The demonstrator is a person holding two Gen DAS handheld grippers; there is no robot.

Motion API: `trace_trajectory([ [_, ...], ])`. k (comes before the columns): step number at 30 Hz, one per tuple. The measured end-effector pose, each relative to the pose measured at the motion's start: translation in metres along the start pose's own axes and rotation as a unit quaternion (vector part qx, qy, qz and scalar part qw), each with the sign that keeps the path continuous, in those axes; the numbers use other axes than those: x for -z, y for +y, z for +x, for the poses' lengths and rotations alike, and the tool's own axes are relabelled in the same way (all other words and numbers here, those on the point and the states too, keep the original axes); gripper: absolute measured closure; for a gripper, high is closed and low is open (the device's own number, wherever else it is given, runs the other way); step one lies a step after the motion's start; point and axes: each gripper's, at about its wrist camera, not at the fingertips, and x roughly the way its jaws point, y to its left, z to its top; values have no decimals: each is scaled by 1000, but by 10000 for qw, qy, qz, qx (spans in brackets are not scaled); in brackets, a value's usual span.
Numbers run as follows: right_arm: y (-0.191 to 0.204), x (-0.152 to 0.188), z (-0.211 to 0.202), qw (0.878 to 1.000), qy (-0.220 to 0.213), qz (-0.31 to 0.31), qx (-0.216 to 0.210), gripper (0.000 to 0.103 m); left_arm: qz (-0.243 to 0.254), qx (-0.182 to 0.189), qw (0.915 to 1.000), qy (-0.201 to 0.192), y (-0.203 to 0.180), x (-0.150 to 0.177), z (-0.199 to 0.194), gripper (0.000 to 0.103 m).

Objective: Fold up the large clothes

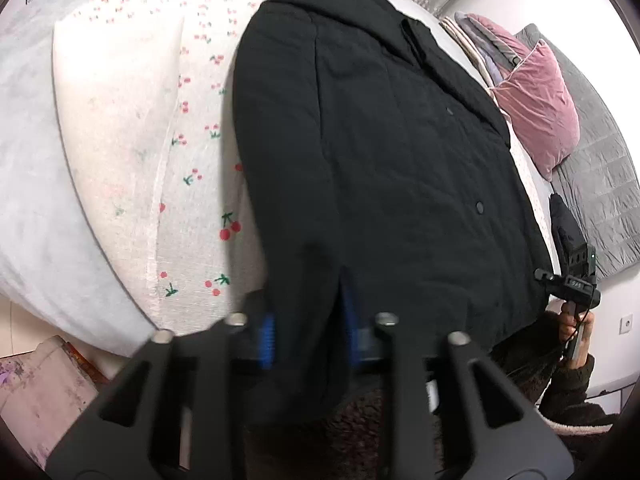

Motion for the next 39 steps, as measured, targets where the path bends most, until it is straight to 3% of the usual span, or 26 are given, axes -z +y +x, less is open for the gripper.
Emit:
trace_trajectory([
  [4,12,-1,-15,9989,-381,-156,-217,87,90,284,9986,-448,-25,-5,-25,87],
  [11,45,-10,-72,9851,-1299,-524,-996,88,387,842,9872,-1300,-79,-20,-66,90],
  [18,47,-16,-122,9657,-1925,-522,-1662,89,998,1547,9531,-2402,-125,-9,-126,92],
  [24,38,-1,-172,9507,-2408,-489,-1890,89,1249,1876,9332,-2800,-144,5,-168,92],
  [26,34,6,-189,9465,-2569,-447,-1901,89,1228,1932,9301,-2872,-137,6,-174,92],
  [29,29,-1,-202,9461,-2688,-319,-1777,89,972,1840,9336,-2917,-123,-3,-165,92],
  [31,22,-17,-202,9471,-2689,-185,-1742,88,528,1831,9367,-2937,-106,-24,-150,92],
  [35,25,-71,-191,9449,-2851,77,-1606,88,-284,1944,9303,-3097,-84,-77,-117,92],
  [39,31,-126,-171,9447,-2996,212,-1315,87,-961,1230,9302,-3322,-78,-136,-75,91],
])
